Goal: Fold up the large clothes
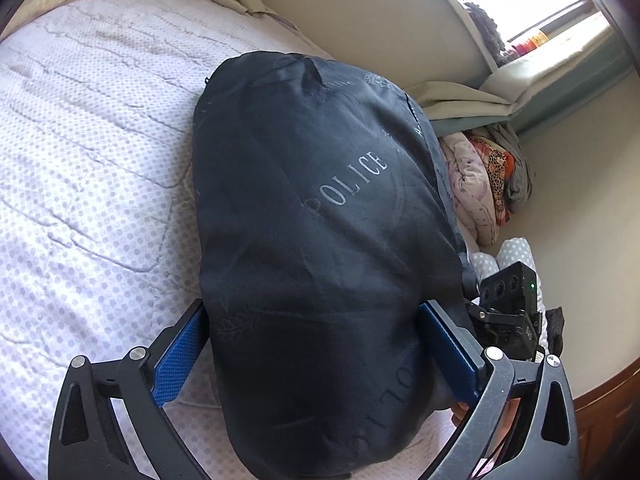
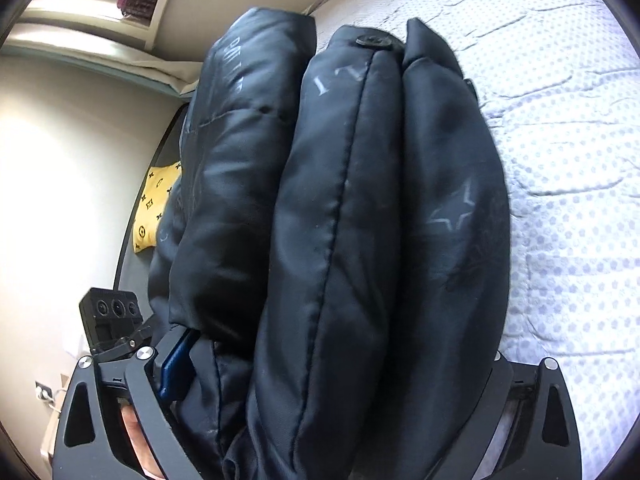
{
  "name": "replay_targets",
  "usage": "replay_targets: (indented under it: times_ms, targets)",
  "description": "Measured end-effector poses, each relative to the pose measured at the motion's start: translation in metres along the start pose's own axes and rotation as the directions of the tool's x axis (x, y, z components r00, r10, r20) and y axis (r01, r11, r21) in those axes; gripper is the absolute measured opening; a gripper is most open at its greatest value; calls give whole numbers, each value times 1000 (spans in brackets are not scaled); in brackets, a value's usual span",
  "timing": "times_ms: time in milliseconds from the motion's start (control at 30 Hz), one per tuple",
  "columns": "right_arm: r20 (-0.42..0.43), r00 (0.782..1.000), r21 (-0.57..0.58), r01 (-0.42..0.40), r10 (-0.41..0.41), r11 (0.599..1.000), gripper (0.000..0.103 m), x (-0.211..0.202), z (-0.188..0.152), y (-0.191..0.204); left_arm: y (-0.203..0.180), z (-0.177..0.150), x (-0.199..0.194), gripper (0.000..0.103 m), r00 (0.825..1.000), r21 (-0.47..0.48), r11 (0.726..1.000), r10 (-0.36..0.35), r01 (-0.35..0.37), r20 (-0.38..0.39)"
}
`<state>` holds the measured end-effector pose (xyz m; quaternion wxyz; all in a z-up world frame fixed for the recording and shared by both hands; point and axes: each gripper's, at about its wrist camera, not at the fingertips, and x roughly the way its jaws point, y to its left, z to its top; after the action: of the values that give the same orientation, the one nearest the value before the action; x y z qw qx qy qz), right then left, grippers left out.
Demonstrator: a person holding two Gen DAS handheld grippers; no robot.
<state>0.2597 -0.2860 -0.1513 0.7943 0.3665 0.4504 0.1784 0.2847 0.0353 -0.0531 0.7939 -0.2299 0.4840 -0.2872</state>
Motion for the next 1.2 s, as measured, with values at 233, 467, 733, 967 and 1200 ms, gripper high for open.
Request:
replay_targets:
  times_ms: [233,467,733,967,1200]
  targets:
    - [32,998,-9,58,-58,998,98,-38,-10,9,-13,6,-26,103,989,71,988,136,-140,60]
    - [146,983,-38,120,-113,992,98,-97,-19,27,-32,7,-56,103,958,138,954,247,-267,143]
    - [312,927,-136,261,-209,956,98,-160,-29,59,-80,-9,-89,103,890,224,875,366,-429,272]
    - [423,848,-247,447,-320,860,101,-179,-88,116,-146,-69,-118,103,763,364,685,464,-631,450]
    - [487,770,-305,593,-413,745,103,-166,-166,131,-154,-131,-127,103,787,386,698,439,-602,434]
